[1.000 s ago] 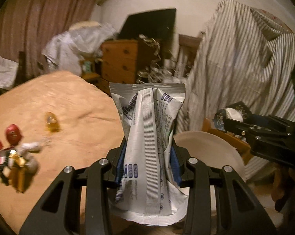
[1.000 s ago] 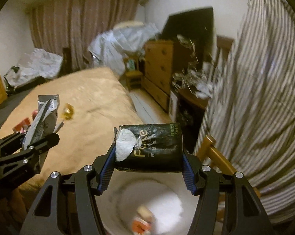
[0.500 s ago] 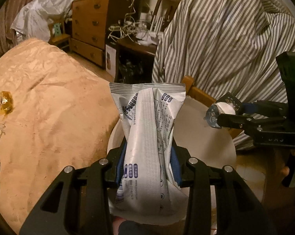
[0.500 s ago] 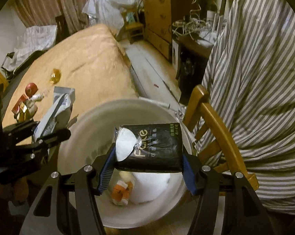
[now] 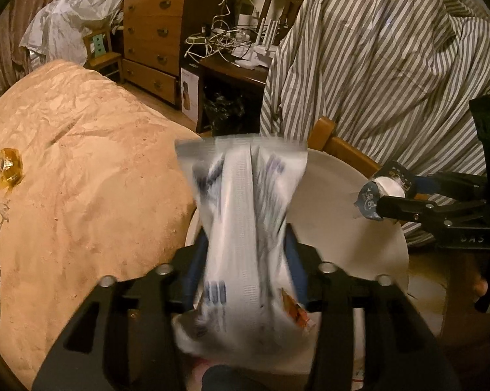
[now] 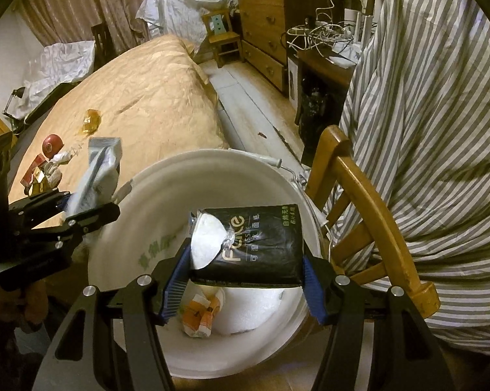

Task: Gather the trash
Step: 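Carry tissue pack and wrapper packet to the white bucket and release both, then grasp the gold cigarette box with left gripper while right grasps grey sock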

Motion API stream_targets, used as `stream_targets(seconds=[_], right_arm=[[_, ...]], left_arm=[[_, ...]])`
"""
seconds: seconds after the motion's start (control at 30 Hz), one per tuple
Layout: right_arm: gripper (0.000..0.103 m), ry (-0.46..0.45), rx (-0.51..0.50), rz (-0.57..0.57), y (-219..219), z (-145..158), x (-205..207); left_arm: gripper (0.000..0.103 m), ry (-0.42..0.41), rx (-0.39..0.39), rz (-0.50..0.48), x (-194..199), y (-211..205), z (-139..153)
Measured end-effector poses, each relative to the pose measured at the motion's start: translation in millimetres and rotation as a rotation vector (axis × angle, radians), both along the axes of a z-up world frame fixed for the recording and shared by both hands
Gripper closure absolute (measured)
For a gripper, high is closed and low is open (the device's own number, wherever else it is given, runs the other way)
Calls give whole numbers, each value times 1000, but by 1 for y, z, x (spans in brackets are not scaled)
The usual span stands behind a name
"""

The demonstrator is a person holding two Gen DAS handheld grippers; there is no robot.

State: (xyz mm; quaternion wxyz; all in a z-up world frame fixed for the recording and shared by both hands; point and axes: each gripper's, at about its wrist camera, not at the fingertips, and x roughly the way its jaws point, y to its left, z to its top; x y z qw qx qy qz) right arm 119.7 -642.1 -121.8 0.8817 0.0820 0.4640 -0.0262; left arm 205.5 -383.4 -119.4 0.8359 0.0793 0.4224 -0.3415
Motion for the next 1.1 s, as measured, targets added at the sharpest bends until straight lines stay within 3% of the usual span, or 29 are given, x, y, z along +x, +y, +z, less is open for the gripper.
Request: stream_targets(seconds=[0.07,0.4,0.57,0.77,0.87,1.1], right_arm=[[28,-14,4,-11,-2,2,-1],[28,-38,19,-21,-2,7,-7],[28,-96,10,1,13,22,-15],[25,-259,1,123,84,55,-25],[20,-312,27,226,138,60,-18],[18,-266,125,389,244,32,22]], left_arm=[[35,-19,3,6,-2,2,2],[34,-22,-1,13,-3,9,4],[34,-33,-9,27,-4,29,5],[34,-58,-3,123,1,101,0],[34,-69,-7,220,8,162,-1],[34,-119,66,478,32,295,-11]])
